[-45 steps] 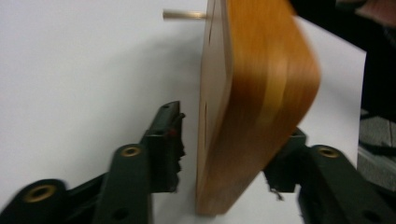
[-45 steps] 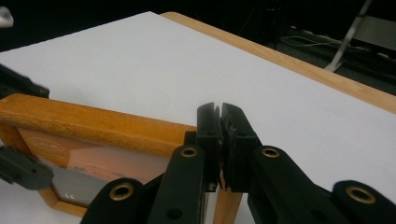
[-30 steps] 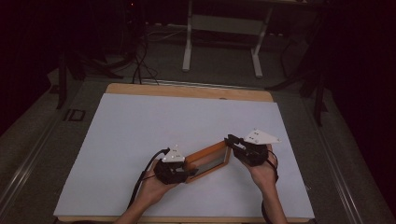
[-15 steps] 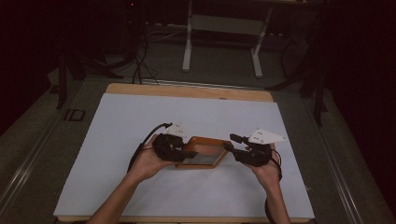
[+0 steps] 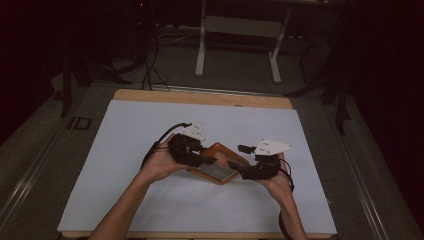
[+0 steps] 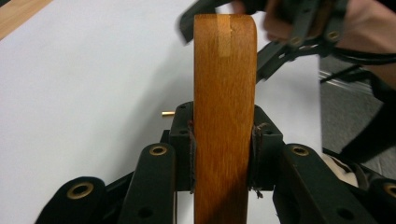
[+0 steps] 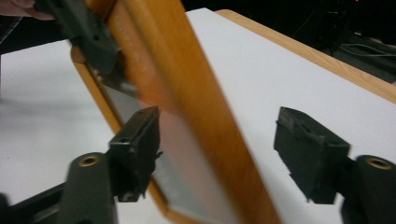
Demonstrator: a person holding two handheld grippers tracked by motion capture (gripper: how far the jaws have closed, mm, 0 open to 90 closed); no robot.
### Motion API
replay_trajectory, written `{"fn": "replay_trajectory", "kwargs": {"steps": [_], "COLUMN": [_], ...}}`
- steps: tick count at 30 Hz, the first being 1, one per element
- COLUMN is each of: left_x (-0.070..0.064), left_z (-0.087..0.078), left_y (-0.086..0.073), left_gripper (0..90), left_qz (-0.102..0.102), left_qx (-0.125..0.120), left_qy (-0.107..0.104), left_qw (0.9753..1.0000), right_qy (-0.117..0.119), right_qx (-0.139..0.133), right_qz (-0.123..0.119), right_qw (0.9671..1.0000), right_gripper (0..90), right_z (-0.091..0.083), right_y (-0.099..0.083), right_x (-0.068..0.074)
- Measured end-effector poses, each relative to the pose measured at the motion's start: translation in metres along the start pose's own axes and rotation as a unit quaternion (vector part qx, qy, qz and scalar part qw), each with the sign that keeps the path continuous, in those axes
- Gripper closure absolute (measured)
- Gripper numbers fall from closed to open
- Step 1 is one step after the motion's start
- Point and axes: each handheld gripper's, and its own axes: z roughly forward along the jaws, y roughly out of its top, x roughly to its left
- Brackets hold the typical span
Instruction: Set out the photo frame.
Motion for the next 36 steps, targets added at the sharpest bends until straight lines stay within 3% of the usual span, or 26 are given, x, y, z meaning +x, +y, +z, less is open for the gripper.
{"fn": "replay_trajectory", "kwargs": {"steps": [2, 6, 10, 16, 20, 24, 29, 32, 36], "left_x": [-0.001, 0.001, 0.005, 0.011, 0.014, 0.016, 0.023, 0.023, 0.024], "left_z": [0.001, 0.002, 0.003, 0.003, 0.0, -0.004, -0.014, -0.017, -0.018], "left_y": [0.002, 0.002, 0.0, -0.004, -0.01, -0.017, -0.035, -0.042, -0.054], "left_gripper": [68.9, 68.9, 68.2, 63.2, 53.9, 44.6, 38.2, 34.8, 32.7], "left_qz": [0.014, 0.013, 0.017, -0.006, -0.026, -0.048, -0.086, -0.094, -0.113], "left_qx": [-0.005, -0.009, -0.024, -0.045, -0.056, -0.073, -0.111, -0.119, -0.138], "left_qy": [-0.01, -0.013, -0.013, -0.012, -0.005, -0.003, 0.016, 0.031, 0.039], "left_qw": [0.9998, 0.9998, 0.9995, 0.9989, 0.9981, 0.9962, 0.99, 0.988, 0.9832], "right_qy": [0.019, 0.032, 0.038, 0.049, 0.066, 0.054, 0.053, 0.054, 0.054], "right_qx": [0.002, 0.013, 0.017, 0.023, 0.025, 0.032, 0.034, 0.034, 0.034], "right_qz": [-0.008, -0.023, -0.037, -0.046, -0.059, -0.071, -0.06, -0.055, -0.052], "right_qw": [0.9998, 0.9991, 0.9984, 0.9975, 0.9958, 0.9955, 0.9962, 0.9965, 0.9966], "right_gripper": [26.2, 31.6, 46.4, 58.5, 66.9, 67.9, 68.1, 68.0, 68.0], "right_z": [0.006, 0.01, 0.009, 0.001, -0.002, -0.002, -0.004, -0.006, -0.006], "right_y": [0.002, 0.003, 0.003, 0.002, 0.003, 0.005, 0.003, 0.001, 0.0], "right_x": [0.003, 0.007, 0.008, 0.007, 0.009, 0.012, 0.009, 0.007, 0.006]}}
